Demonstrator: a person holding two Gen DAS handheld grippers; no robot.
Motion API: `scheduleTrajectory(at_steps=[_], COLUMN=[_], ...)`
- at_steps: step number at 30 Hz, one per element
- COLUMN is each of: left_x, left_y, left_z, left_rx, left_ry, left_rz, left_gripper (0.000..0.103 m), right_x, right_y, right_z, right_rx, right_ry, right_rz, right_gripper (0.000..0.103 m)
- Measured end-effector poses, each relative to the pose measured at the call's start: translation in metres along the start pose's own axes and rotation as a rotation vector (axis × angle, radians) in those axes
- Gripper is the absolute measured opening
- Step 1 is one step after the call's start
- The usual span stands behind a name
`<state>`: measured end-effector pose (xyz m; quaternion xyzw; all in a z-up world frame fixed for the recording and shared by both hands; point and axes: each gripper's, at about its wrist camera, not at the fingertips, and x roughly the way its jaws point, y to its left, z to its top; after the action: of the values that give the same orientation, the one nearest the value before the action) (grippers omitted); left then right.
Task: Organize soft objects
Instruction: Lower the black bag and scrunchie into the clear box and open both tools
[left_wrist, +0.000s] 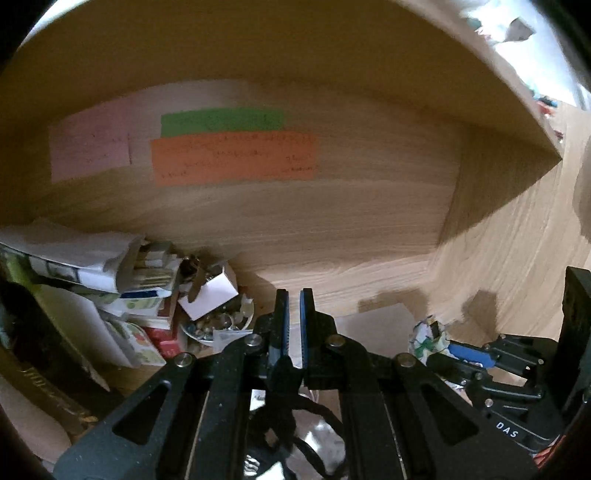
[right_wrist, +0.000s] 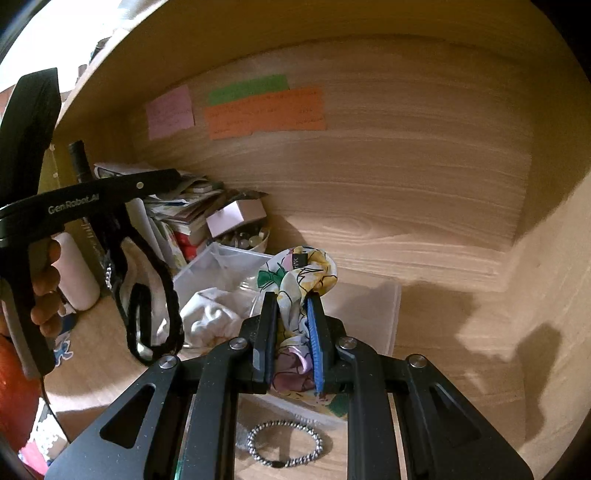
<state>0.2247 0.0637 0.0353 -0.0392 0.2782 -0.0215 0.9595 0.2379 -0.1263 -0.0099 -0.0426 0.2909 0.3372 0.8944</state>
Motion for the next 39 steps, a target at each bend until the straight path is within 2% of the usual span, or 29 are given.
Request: scheduleTrajectory(at_steps=[9,15,17,19,23,24,26,29,30,39], left_x=[0.067,0.071,0.067,0.064,0.056,0.055,0.048,0.038,0.032,-0.023], left_y=[0.011,0.012,0.013,0.015,0.018,0.019,0.021,0.024,0.026,0.029], left_z=[-0.022,-0.040,-0.040,-0.039,-0.041,-0.043,-0.046,-0.052,-0.056,-0.086], left_rx=[-0.032,-0.013,0.000,0.005,0.010,0.010,0.009,0.001,-0.001,0.027], left_ry=[0.165,0.216,0.220,0.224,0.222,0.218,0.219,0.230,0.229,0.188], left_rz=[-0.011,-0.019,-0.015,-0.018,-0.007,-0.005,-0.010,-0.031,-0.037,-0.016], left_gripper=[0.004,0.004,0.005,0.009,0.040,0.045,0.048,0.061,0.065,0.082], right_x=[0.045,0.071,0.072,0.069,0.054,0.050,0.042,0.028,0.023,0.020], right_y=[-0.001,-0.001,-0.001,0.001,0.008,0.010,0.015,0.028,0.033,0.033], right_z=[-0.008,-0.018,-0.018,-0.018,-0.013,-0.012,-0.010,-0.010,-0.011,-0.014], right_rx=[-0.033,-0.058,-0.054,-0.058,-0.079,-0.082,-0.088,-0.124,-0.139,-0.130], right_ry=[0.139,0.244,0.249,0.246,0.204,0.191,0.167,0.135,0.124,0.114], right_rz=[0.022,0.008,0.012,0.003,0.000,0.004,0.032,0.054,0.055,0.035], right_gripper=[0.015,0.018,0.029,0.036,0.054,0.056,0.061,0.069,0.070,0.071])
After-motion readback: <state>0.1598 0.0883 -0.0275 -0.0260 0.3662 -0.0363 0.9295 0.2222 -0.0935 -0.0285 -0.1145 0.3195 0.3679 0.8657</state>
